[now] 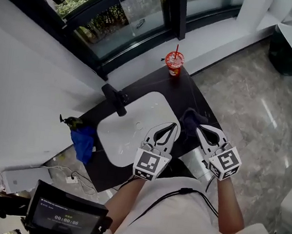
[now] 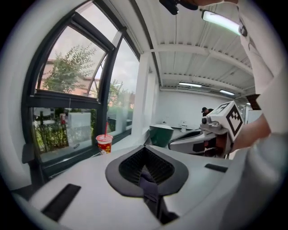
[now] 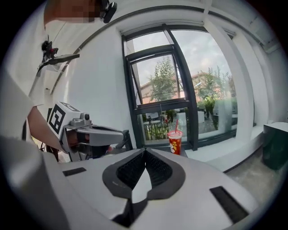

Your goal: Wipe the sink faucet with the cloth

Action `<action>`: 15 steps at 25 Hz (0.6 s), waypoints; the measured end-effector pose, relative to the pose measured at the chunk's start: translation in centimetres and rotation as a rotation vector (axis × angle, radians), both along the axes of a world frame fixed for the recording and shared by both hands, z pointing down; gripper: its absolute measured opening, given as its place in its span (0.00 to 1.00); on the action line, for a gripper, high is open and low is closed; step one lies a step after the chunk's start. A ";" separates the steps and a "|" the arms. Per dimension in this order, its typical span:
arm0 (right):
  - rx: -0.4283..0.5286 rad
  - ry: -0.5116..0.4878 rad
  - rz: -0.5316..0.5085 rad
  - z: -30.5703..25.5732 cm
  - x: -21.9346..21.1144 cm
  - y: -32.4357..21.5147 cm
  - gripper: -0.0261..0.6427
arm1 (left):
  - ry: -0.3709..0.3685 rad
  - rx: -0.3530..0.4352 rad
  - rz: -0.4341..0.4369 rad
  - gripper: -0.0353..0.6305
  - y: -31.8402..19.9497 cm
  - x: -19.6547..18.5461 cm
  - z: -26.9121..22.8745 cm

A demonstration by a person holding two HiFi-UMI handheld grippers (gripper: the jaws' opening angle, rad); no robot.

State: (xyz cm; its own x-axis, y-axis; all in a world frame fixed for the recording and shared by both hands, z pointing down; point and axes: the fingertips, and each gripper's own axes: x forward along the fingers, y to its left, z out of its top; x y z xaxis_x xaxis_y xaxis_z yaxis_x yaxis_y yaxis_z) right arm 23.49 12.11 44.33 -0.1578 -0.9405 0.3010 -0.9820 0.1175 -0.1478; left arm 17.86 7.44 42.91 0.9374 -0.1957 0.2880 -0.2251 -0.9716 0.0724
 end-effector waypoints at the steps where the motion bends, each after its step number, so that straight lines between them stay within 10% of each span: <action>1: -0.018 0.008 0.019 0.7 0.3 0.6 0.04 | -0.008 -0.007 0.030 0.04 0.6 0.7 0.4; 15: -0.196 0.027 0.152 7.5 2.6 4.6 0.04 | -0.133 -0.090 0.243 0.04 5.6 5.3 7.0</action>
State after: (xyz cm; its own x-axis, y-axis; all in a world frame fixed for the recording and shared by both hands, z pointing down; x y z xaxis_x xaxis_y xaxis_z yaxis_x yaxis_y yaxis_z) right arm 26.06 16.67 51.86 -0.0082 -0.8763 0.4818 -0.9902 -0.0602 -0.1264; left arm 23.16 13.08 49.96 0.9065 0.0618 0.4177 0.0002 -0.9893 0.1459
